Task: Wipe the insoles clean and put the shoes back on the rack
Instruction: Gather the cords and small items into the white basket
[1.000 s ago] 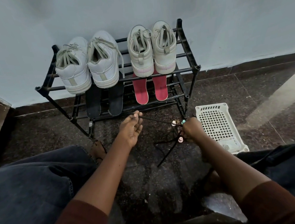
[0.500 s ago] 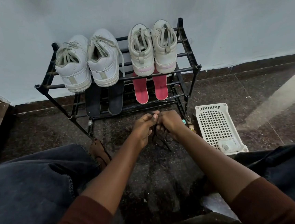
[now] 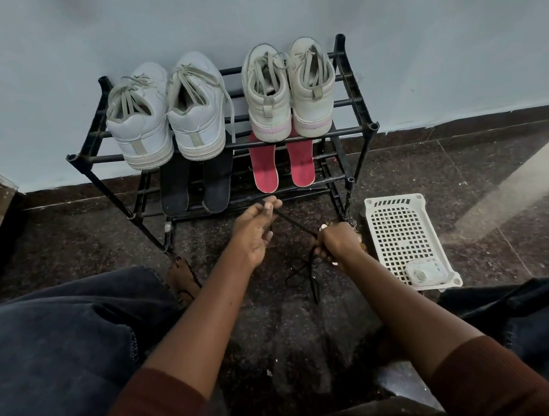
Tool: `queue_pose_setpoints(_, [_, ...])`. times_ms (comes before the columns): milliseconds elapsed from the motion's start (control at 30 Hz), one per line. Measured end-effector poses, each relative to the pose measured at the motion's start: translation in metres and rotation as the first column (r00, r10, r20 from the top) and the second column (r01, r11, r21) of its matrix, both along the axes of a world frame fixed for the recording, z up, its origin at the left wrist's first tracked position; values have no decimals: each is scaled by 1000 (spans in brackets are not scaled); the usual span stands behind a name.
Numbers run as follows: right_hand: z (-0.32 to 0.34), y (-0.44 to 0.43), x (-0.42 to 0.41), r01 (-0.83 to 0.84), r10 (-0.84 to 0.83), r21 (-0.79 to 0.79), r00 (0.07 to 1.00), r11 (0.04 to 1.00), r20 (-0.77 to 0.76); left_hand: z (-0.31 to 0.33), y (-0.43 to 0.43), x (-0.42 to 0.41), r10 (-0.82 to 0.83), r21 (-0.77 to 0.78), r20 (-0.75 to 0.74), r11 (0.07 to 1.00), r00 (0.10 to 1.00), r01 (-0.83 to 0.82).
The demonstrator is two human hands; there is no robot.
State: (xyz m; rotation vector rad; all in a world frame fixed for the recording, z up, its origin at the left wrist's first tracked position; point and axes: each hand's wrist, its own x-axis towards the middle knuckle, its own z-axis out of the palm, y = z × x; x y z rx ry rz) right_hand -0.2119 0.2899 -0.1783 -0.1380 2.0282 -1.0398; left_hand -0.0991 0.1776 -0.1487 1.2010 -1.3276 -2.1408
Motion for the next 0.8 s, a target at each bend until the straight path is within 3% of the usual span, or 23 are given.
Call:
queue_pose_setpoints(200, [-18, 17, -14, 71, -58, 120, 992, 990, -110, 6, -12, 5, 46, -46, -63, 998, 997, -49])
queue_pose_setpoints(300, [-18, 20, -17, 28, 32, 275, 977, 961, -212, 7, -10, 3, 42, -50, -94, 998, 995, -47])
queue_pose_setpoints(367, [-14, 16, -16, -37, 114, 299, 963, 954, -244, 5, -4, 1, 13, -65, -90, 998, 996, -19])
queue_pose_setpoints(467, [5, 1, -8, -115, 150, 140, 953, 983, -265, 1, 7, -3, -58, -114, -50, 992, 997, 52])
queue_pose_setpoints(633, [37, -23, 20, -91, 91, -222, 996, 971, -9, -4, 20, -7, -74, -132, -58, 989, 996, 66])
queue_pose_setpoints(800, [44, -26, 30, -49, 46, -225, 999, 973, -17, -3, 20, -4, -69, -99, -50, 993, 996, 64])
